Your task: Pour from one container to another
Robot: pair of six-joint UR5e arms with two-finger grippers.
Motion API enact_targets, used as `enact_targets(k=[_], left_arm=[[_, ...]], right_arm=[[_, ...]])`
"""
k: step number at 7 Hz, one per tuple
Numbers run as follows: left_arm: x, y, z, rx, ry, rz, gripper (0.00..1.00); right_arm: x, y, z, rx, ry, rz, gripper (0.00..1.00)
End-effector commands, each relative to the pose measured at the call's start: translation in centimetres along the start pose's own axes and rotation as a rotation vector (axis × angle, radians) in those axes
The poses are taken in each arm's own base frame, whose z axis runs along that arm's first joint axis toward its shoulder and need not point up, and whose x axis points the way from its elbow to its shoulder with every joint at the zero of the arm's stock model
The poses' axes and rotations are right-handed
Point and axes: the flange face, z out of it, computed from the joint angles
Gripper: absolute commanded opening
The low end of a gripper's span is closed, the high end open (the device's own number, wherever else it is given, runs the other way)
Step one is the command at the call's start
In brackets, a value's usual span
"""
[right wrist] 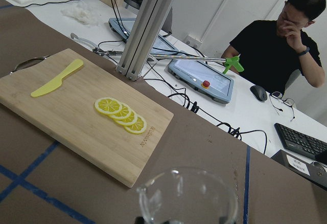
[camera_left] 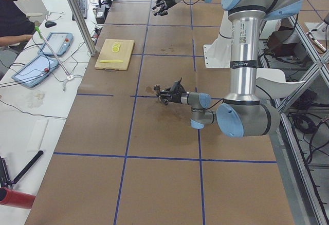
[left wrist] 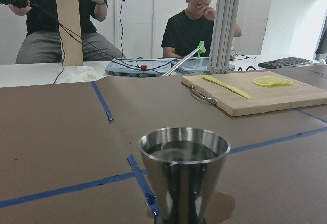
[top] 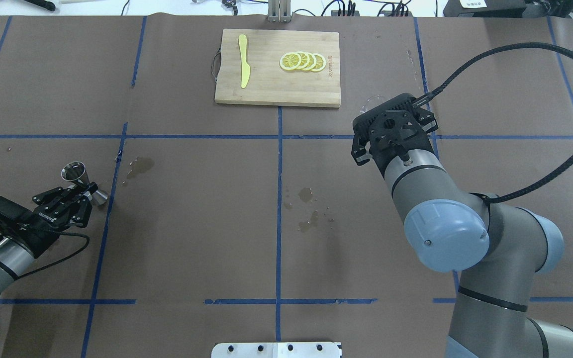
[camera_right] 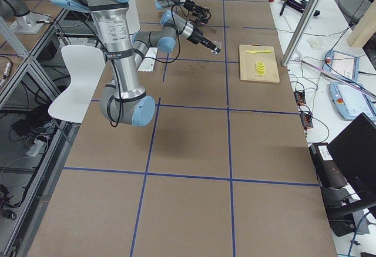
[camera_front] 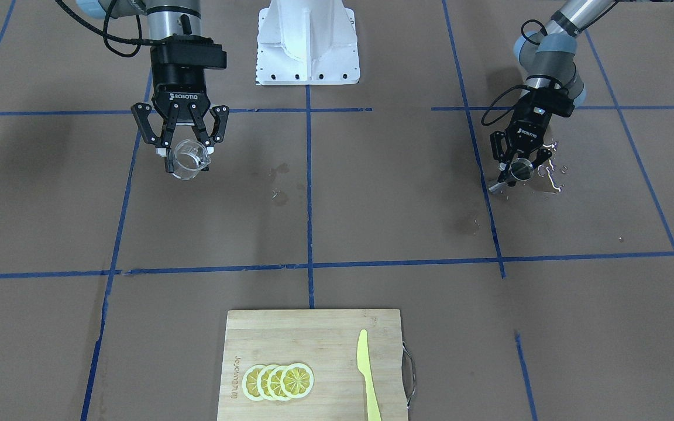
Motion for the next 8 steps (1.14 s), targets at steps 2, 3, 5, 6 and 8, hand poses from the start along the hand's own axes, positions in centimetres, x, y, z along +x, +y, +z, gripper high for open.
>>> enact_targets(k=[2, 3, 5, 6, 8], left_arm=[[-0.13, 0.12, -0.04, -0.004, -0.005, 0.006, 0.00], [-0.03, 0.23, -0.07, -0.007, -0.003, 0.007, 0.00], [0.30, 0.34, -0.12, -0.009, 0.003, 0.004, 0.01], [0.35, 0.36, -0.17, -0.008, 0.006, 0.002, 0.03], [0.55, 0.52, -0.28, -0.011, 0.012, -0.002, 0.06]], right_arm=[[0.05, -0.18, -0.08, 0.003, 0.000, 0.003, 0.00], [0.02, -0.24, -0.22, 0.004, -0.003, 0.004, 0.00], [0.06, -0.45, -0.42, 0.008, -0.006, 0.008, 0.00], [0.11, -0.52, -0.52, 0.009, -0.007, 0.009, 0.00], [0.12, -0.56, -0.58, 0.009, -0.009, 0.010, 0.00]])
